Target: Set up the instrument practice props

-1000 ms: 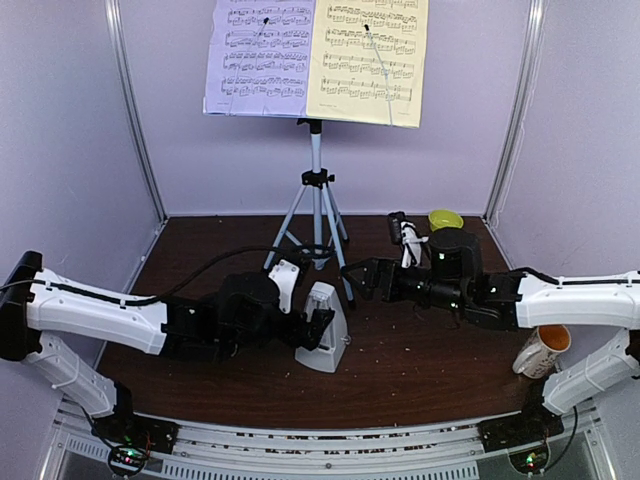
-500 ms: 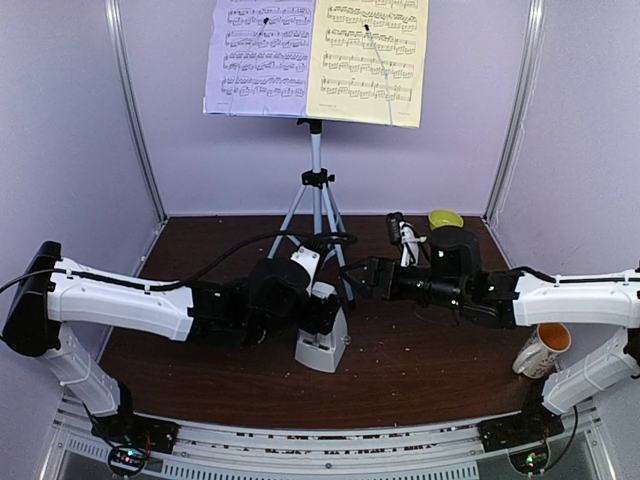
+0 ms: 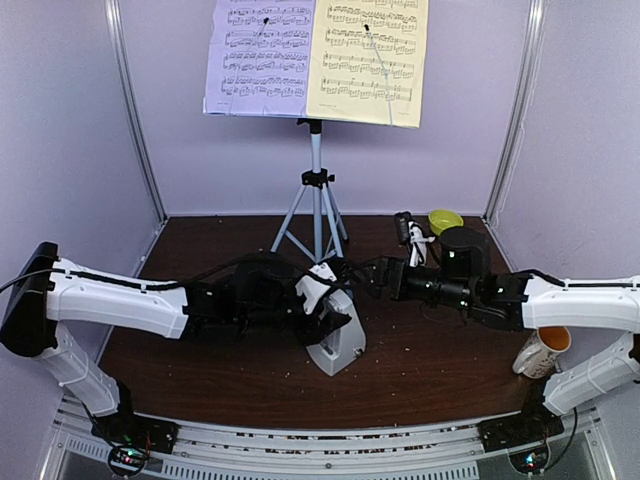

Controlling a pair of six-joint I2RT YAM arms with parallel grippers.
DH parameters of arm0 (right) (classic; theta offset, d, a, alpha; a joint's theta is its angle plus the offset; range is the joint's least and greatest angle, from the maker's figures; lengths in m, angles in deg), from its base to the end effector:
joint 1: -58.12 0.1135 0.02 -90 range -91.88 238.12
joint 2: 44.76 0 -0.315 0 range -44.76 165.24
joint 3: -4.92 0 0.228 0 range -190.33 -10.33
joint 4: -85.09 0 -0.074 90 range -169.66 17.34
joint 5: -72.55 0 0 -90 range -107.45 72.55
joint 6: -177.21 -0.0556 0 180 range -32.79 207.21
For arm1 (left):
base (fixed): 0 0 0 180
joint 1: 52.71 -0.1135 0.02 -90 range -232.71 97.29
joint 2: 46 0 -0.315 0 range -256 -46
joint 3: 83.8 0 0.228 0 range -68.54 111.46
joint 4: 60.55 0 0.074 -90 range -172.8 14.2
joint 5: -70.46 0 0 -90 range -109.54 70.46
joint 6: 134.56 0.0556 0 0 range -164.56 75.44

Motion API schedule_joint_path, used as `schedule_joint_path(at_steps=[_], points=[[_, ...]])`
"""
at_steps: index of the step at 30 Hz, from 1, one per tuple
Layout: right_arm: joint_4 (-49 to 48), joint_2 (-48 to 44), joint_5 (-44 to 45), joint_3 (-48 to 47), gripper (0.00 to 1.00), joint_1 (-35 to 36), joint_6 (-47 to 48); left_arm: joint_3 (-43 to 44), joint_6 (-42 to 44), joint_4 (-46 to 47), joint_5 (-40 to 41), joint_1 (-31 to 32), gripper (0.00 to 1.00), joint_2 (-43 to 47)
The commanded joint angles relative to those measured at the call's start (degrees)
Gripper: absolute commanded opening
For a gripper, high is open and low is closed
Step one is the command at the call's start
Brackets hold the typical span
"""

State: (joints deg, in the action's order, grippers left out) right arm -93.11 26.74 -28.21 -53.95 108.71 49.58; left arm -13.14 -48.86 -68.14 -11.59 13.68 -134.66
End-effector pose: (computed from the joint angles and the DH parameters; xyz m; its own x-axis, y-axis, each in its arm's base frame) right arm 0.1616 0.2130 0.3303 -0.6588 0.1430 -0.7386 -0.5954 0.5009 0.6281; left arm 0.1456 -0.3138 0.3022 -0.2368 0.3563 -0.9038 0.8421 0.5392 -0.0081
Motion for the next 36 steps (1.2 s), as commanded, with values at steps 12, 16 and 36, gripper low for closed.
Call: schedule_joint_path(at_steps=[12,16,36], points=[[1.4,-1.2,-2.6,0.9,0.95,-0.5,-0.8,-1.8,2.9,7.0,-14.2,-5.6,0.8,2.4],[1.7,0.3,-4.5,0.6,0.93,-0.5,-1.0,-8.4,-2.4,17.5,-13.4,-5.5,0.8,4.3],[-1.9,7.4,-9.7,-0.8,0.82,-1.4,-4.1,-7.7,-5.1,16.1,-6.3,-5.5,0.56,4.4]])
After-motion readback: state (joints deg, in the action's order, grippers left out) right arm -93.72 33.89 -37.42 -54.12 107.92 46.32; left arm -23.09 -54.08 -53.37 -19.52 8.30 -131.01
